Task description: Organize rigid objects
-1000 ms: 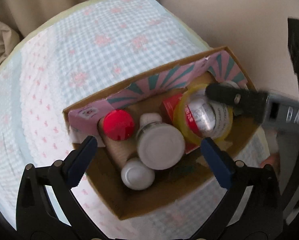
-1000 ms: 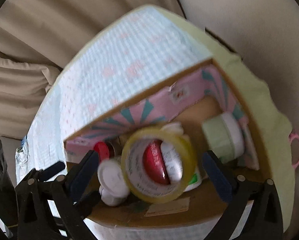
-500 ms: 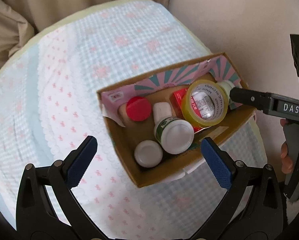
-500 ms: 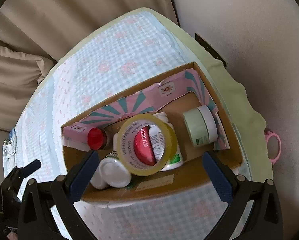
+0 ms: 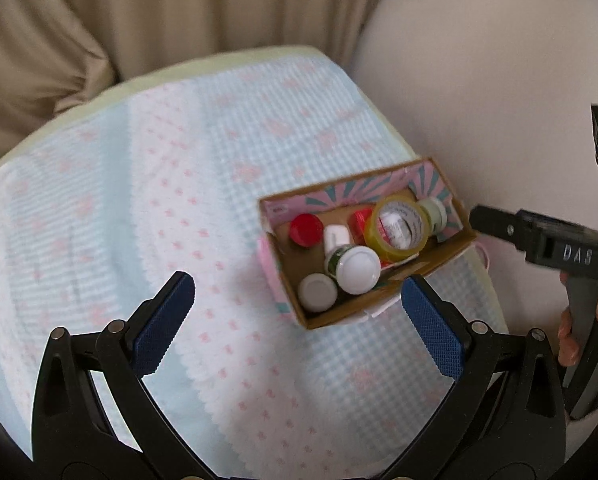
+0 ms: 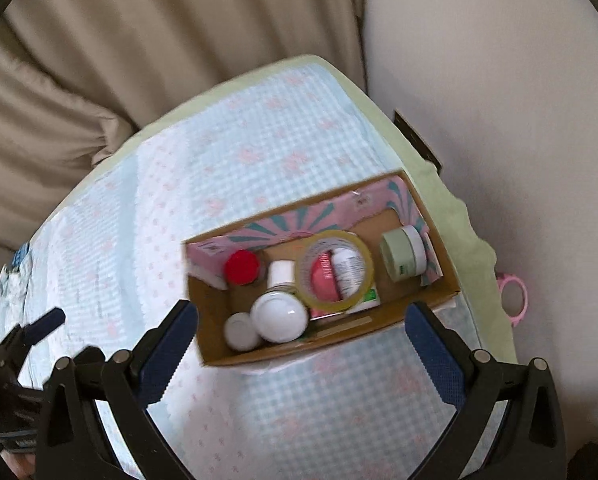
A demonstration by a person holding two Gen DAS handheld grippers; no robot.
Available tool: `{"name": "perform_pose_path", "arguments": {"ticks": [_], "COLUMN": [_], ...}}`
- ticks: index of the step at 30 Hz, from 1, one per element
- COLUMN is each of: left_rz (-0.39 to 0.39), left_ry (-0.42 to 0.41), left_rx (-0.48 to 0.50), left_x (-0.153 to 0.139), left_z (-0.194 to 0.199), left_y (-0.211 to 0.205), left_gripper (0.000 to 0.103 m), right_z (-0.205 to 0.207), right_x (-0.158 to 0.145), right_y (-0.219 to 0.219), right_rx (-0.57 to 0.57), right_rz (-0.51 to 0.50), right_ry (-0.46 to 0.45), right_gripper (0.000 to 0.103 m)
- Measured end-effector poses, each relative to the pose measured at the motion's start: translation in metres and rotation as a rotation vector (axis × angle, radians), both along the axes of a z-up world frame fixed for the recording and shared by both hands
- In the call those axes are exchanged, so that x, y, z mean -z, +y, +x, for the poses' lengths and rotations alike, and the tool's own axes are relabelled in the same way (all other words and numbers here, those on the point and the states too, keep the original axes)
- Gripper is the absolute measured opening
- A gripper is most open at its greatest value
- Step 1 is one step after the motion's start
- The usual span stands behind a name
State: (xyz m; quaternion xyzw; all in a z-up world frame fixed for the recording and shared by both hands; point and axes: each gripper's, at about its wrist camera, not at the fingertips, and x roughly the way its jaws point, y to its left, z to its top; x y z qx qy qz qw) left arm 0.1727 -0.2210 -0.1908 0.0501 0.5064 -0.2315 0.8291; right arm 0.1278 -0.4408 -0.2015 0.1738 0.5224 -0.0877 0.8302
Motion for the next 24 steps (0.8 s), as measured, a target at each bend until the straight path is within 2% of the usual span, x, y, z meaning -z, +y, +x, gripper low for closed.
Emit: {"name": "perform_pose_path", "arguments": {"ticks": [2,7,11,13,18,24], "left_rz": [-0.021,-0.044,-0.031,-0.023,-0.028,-0.031], "left_ry": [-0.020,-0.106,-0.213,-0.250,-0.307,-0.367], "left_rx": [-0.044,-0.160,-0.245,-0.277,-0.347,-0.371], "left_x": [-0.024,-0.083,-0.127,-0.139,-0.157,-0.169], "left_z": [-0.007,-0.030,-0.060,-0.073,-0.104,-0.128], "left_y": [0.023,0.083,0.133,0.150,0.184,0.202], "left_gripper": [0.103,0.103,0.103,0.103,0.103,0.103], "right_z": [-0.002,-0.018,-0.034,-0.042,-0.057,-0.078], "right_x": [-0.022,-0.088,-0.128,-0.144,-0.161,-0.164], "right_y": [0.020,0.080,0.116,0.134,0.167,0.186], "right_rx": [-0.046,-0.172,-0.216,-0.237,-0.281,-0.305], "right_rz": [-0.024,-0.120,-0.116,-0.105,-0.168,-0.228], "right_ry": [-0.005,-0.124,-0.208,-0.251,-0.305,-0.360], "right_gripper": [0.103,0.103,0.103,0.103,0.103,0.103]}}
